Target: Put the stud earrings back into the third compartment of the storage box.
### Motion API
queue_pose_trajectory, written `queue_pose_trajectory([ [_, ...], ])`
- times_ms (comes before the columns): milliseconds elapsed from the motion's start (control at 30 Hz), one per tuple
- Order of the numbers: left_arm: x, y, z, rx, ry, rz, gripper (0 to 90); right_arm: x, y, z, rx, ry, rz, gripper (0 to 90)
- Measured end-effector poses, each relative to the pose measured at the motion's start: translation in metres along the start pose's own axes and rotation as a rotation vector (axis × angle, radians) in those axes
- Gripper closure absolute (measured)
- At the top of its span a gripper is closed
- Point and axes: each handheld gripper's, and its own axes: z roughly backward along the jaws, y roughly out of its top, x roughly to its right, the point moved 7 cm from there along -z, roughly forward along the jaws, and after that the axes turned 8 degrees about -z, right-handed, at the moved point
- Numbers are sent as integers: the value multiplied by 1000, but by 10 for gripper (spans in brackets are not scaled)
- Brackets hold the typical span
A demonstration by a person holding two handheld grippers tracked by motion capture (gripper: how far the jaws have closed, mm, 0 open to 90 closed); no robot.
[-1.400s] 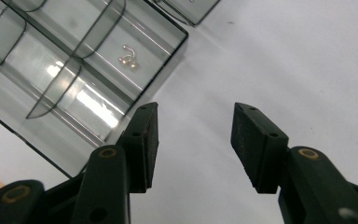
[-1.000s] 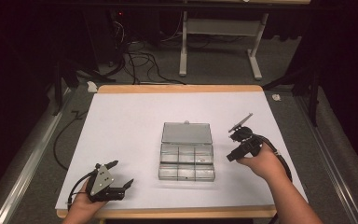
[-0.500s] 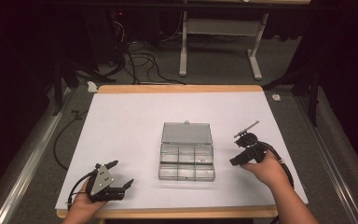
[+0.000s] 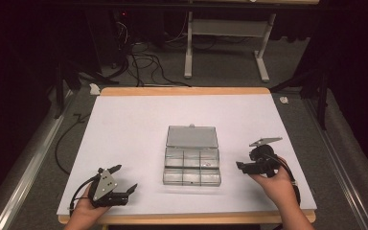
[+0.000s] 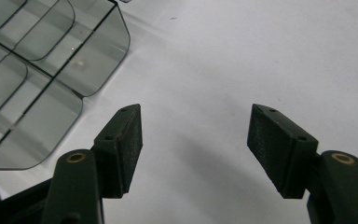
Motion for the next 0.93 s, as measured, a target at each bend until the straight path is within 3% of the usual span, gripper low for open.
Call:
queue_pose_trajectory([
  [267,0,0,0,-1,-4,2,152,-1,-23,-3,145,2,-30,359],
  [333,0,0,-1,-6,-7,0,152,-1,-33,-5,211,36,-43,363],
  [400,1,0,-2,-14,-13,-5,151,1,-42,-8,191,61,-67,338],
  [500,1,0,-2,-16,-16,-6,151,7,-45,-8,222,16,-70,354],
  [600,1,0,-3,-21,-16,2,151,9,-39,-7,257,18,-88,339],
  [667,1,0,-3,-21,-13,1,151,9,-35,-6,280,7,-75,336],
  [933,1,0,-1,-15,0,-8,151,14,-34,-4,290,-25,-79,332],
])
